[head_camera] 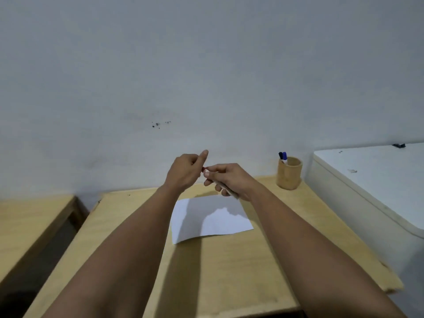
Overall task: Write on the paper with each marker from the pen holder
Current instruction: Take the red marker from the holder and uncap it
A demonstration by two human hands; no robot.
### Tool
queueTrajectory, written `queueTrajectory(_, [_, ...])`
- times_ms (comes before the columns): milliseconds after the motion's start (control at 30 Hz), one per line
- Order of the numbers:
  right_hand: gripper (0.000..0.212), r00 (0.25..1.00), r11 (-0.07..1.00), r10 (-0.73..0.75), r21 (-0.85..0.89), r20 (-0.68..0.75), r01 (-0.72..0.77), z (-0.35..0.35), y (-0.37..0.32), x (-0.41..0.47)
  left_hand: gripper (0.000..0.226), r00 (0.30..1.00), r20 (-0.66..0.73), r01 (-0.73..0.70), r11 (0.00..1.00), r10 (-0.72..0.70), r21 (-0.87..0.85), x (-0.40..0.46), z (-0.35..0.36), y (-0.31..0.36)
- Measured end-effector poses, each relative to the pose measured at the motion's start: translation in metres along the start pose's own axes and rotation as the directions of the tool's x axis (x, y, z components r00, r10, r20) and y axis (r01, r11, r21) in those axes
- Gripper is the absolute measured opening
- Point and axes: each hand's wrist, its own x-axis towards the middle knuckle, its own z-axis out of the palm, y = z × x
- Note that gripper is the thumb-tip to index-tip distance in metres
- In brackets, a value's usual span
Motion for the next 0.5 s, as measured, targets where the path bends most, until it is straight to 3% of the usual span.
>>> queueTrajectory(133, [0.021,0.997,1.000,-0.028,0.010,0.073,0.027,0.051,-0.003,0.014,0.064,0.999,-0.018,0.049,0.998,-0.049,0.031,-0.011,-0.039,-0.033])
queueTrajectory(267, [0.018,0.991,0.986,-0.126,-0.100,0.043,0.130,0.084,-0.003,0.033,0.062,0.993,-0.016,0.116,0.992,-0.116,0.044,-0.012,-0.067,-0.062])
queueTrajectory(500, [0.010,0.973,0.921,-0.224,-0.317,0.046,0.227,0.080,0.022,0.065,0.055,0.983,-0.062,0.175,0.983,-0.172,0.059,0.001,-0.073,-0.110])
